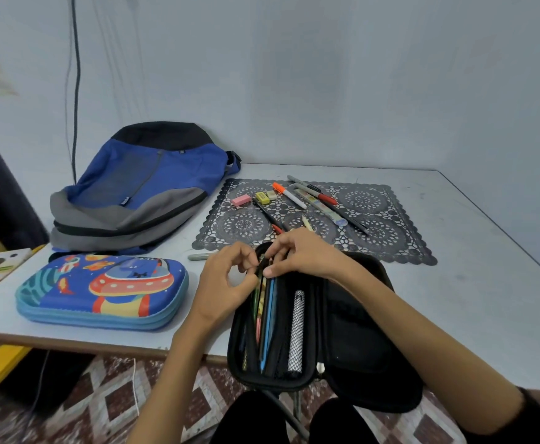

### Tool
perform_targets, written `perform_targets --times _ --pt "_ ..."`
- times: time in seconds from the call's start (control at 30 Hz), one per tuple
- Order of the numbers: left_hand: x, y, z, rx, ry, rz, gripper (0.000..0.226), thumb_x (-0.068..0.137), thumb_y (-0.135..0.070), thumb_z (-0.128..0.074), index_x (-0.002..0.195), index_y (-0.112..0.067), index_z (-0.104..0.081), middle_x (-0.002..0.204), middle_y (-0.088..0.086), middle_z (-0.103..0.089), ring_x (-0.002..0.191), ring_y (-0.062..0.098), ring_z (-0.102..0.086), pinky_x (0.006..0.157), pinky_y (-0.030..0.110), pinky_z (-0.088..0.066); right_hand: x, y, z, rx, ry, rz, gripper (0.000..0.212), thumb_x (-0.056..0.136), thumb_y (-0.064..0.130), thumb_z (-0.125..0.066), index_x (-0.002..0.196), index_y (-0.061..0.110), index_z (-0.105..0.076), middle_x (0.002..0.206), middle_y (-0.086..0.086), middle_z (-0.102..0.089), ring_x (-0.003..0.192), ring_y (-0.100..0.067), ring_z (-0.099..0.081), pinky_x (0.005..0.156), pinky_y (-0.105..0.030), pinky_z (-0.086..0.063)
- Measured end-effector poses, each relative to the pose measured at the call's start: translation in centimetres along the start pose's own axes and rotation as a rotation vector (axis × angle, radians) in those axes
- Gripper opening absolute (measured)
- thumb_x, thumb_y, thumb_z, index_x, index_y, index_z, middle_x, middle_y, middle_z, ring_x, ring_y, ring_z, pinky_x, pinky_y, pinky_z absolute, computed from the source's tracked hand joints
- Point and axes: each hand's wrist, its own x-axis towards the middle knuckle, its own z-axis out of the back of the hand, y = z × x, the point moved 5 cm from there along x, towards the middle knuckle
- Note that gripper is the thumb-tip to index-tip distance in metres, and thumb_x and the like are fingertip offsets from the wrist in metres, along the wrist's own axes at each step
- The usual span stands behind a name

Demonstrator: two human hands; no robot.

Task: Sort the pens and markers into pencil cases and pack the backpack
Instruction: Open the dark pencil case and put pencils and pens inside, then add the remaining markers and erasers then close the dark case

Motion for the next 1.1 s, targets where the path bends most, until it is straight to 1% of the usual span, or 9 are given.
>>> perform_targets --times 0.13,0.33,0.5,0.67,0.77,0.83,0.9,0.97,1.1 --pt "-0.1 -0.2 0.0 -0.018 0.008 -0.008 0.005 0.075 -0.019 -0.057 0.078 -0.016 -0.055 0.073 -0.005 -0.055 0.074 0.022 -0.051 0.071 0.038 -0.042 -0.2 0.2 -0.2 -0.072 -0.036 0.021 0.04 0.066 0.023 -0.088 0.098 0.009 -0.067 0.075 -0.004 -0.069 0.051 0.006 -0.053 0.053 -0.011 -0.038" --pt "-0.1 -0.1 -0.1 -0.026 0.064 -0.021 0.009 0.082 -0.025 -0.057 0.082 -0.016 -0.058 0.079 -0.007 -0.058 0.079 0.019 -0.054 0.077 0.03 -0.042 -0.4 0.6 -0.6 -0.192 -0.078 0.035 0.038 0.067 0.024 -0.086 0.09 0.013 -0.059 0.085 -0.01 -0.067 0.074 -0.019 -0.06 0.067 -0.036 -0.048" --pt "-0.4 -0.5 -0.6 -0.095 0.138 -0.031 0.004 0.084 -0.016 -0.062 0.087 -0.015 -0.059 0.076 -0.002 -0.062 0.077 0.016 -0.059 0.078 0.023 -0.044 -1.4 0.2 1.2 0.015 -0.035 0.034 0.023 0.085 0.022 -0.073 0.097 0.004 -0.067 0.084 -0.012 -0.066 0.063 -0.009 -0.062 0.05 -0.022 -0.049" --pt "-0.6 -1.0 -0.8 0.02 0.165 -0.08 0.017 0.077 -0.004 -0.065 0.083 -0.02 -0.063 0.075 -0.004 -0.064 0.078 0.016 -0.059 0.078 0.025 -0.044 -4.7 -0.9 2.7 0.318 -0.162 -0.003 0.018 0.093 0.016 -0.063 0.106 0.004 -0.068 0.097 -0.014 -0.07 0.089 -0.021 -0.07 0.076 -0.029 -0.059" --pt "-0.7 -0.6 -0.5 -0.072 0.103 0.061 0.003 0.083 -0.025 -0.064 0.085 -0.023 -0.065 0.084 -0.001 -0.065 0.086 0.015 -0.06 0.082 0.025 -0.043 -7.8 -2.2 3.9 0.229 -0.364 0.028 0.016 0.089 0.015 -0.068 0.104 0.016 -0.073 0.1 0.005 -0.073 0.096 -0.006 -0.067 0.089 -0.024 -0.053" --pt "-1.0 -0.6 -0.3 -0.048 0.074 0.138 0.022 0.083 -0.046 -0.059 0.095 -0.029 -0.065 0.1 -0.008 -0.067 0.101 0.009 -0.06 0.089 0.021 -0.04 -10.4 -3.6 4.8 0.099 -0.524 -0.004 0.023 0.088 0.02 -0.068 0.111 0.025 -0.07 0.113 0.019 -0.065 0.106 0.009 -0.058 0.099 -0.022 -0.044" --pt "-1.5 -1.4 -1.1 0.122 0.157 0.128 0.043 0.082 -0.064 -0.05 0.115 -0.038 -0.06 0.13 -0.022 -0.055 0.127 -0.002 -0.045 0.103 0.017 -0.031 -13.0 -5.3 5.1 0.065 -0.625 -0.099 0.035 0.09 0.026 -0.066 0.125 0.03 -0.062 0.132 0.023 -0.05 0.123 0.009 -0.043 0.109 -0.023 -0.031" --pt "-2.4 -2.2 -2.7 0.275 0.318 0.124 0.067 0.082 -0.076 -0.035 0.14 -0.044 -0.042 0.152 -0.032 -0.025 0.143 -0.011 -0.013 0.116 0.022 -0.011 -14.5 -6.8 4.3 0.115 -0.622 -0.192 0.05 0.09 0.029 -0.064 0.139 0.029 -0.049 0.147 0.02 -0.036 0.136 0.002 -0.03 0.115 -0.027 -0.023" --pt "-3.4 -1.6 -3.7 0.443 0.496 0.164 0.071 0.088 -0.067 -0.025 0.153 -0.041 -0.01 0.154 -0.033 0.004 0.139 -0.017 0.017 0.121 0.026 0.006 -14.9 -7.3 1.9 0.109 -0.582 -0.216 0.056 0.093 0.024 -0.06 0.145 0.021 -0.04 0.155 0.015 -0.026 0.139 0.002 -0.023 0.11 -0.017 -0.019"
